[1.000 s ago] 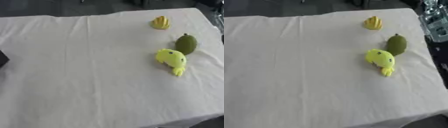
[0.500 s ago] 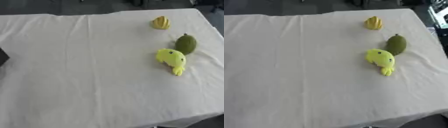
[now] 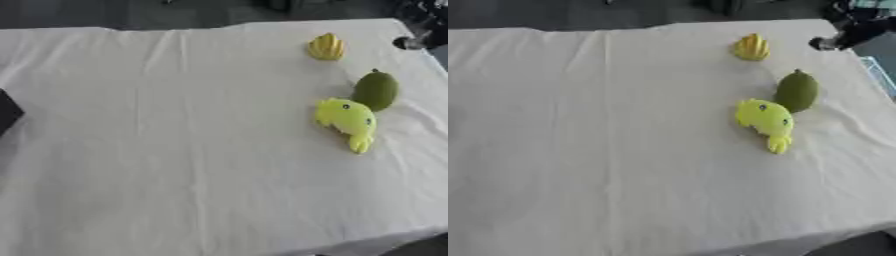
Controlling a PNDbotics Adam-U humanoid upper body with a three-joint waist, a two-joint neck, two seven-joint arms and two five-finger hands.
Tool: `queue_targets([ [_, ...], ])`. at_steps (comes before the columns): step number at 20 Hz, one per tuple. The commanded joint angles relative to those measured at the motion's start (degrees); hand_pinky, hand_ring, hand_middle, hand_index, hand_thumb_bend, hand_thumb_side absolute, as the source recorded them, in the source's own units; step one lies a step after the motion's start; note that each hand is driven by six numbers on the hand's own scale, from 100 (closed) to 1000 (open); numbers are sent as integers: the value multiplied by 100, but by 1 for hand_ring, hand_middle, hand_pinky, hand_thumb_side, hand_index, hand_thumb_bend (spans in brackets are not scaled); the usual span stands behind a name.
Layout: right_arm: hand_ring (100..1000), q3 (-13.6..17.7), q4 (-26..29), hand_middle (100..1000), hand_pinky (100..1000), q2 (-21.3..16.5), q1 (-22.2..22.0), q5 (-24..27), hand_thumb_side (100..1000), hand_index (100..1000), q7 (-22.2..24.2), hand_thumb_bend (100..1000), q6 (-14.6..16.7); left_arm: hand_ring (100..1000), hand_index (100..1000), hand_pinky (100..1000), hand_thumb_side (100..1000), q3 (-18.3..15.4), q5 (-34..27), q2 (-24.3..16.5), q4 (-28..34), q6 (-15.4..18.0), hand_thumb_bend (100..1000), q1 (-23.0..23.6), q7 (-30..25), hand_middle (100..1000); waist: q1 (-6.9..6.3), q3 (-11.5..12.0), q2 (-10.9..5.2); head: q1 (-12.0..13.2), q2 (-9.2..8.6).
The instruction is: Pick up the objects with one hand, pass them to the other hand, and then place them into the box on the other side of the table.
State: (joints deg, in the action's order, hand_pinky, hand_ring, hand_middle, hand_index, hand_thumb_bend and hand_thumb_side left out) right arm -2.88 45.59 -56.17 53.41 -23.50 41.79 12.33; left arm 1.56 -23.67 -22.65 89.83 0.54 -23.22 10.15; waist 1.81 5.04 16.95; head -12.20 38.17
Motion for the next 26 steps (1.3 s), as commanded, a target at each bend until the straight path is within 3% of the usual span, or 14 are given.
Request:
queue_targets([
  [1, 959, 53, 23, 922, 930, -285, 89, -140, 159, 937, 253, 426, 171, 854, 810, 906, 874, -22, 25, -152, 47, 10, 184, -59, -15, 861, 1, 9, -114, 13, -48],
  [5, 958, 47, -47, 923, 932, -211, 176, -236, 132, 938, 453, 419, 293, 855, 809, 906, 875, -9, 31, -143, 45, 3, 182, -60, -26, 861, -3, 22, -103, 32, -66],
  [13, 954, -15, -346, 934, 929, 17, 290, -452, 201, 947, 593, 436, 353, 857, 808, 907, 874, 3, 32, -131, 54, 1, 182, -72, -27, 862, -18, 36, -89, 35, -59],
  [26, 949, -2, -1030, 920, 930, 371, 448, -1110, 248, 941, 237, 447, 417, 860, 807, 906, 877, 41, 14, -92, 83, -24, 182, -111, -61, 862, -58, 82, -43, 31, -49],
])
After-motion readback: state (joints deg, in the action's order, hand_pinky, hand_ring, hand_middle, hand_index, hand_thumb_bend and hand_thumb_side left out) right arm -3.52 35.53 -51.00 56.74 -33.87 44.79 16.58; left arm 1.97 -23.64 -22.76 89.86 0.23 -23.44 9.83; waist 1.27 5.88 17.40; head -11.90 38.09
